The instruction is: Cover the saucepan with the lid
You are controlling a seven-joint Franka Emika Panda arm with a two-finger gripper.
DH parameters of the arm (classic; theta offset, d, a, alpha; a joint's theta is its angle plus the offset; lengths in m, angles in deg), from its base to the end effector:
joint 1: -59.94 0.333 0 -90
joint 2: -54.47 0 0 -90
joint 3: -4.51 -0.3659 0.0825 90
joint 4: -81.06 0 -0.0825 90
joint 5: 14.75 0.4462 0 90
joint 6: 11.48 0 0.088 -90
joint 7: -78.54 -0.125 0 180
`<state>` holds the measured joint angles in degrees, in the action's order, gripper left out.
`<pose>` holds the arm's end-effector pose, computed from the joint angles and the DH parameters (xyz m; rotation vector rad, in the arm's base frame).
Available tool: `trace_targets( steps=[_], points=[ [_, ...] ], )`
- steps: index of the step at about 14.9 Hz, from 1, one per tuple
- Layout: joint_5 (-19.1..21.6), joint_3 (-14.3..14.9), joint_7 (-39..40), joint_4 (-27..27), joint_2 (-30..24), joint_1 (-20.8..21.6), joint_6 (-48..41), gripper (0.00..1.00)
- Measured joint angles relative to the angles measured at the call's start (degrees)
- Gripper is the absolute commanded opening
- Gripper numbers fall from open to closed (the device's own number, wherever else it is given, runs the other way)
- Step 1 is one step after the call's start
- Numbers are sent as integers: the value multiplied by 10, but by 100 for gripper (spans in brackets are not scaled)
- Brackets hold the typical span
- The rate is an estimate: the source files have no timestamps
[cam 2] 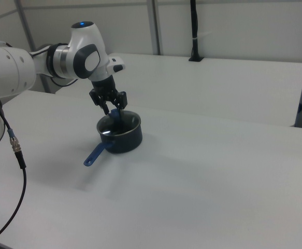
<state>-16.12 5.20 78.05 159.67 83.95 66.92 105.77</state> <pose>0.8035 0.0888 0.4415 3.1082 0.1750 0.2516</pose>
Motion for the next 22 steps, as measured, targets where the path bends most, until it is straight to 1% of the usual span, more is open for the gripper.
trace_targets(
  steps=[5,7,9,13,15,18,19,20,22],
  points=[
    [0,0,-1,-4,5,0,0,100],
    [0,0,-2,-4,-12,-1,0,100],
    [0,1,-5,9,-47,-2,-24,100],
    [-4,3,-22,39,-138,-3,-149,100],
    [-7,4,-25,56,-178,-4,-188,100],
    [-32,4,-31,107,-235,-10,-194,100],
    [-35,3,-35,116,-243,-14,-194,100],
    [-35,-2,-39,122,-247,-23,-194,100],
    [-35,-24,-44,126,-248,-49,-194,100]
  ],
)
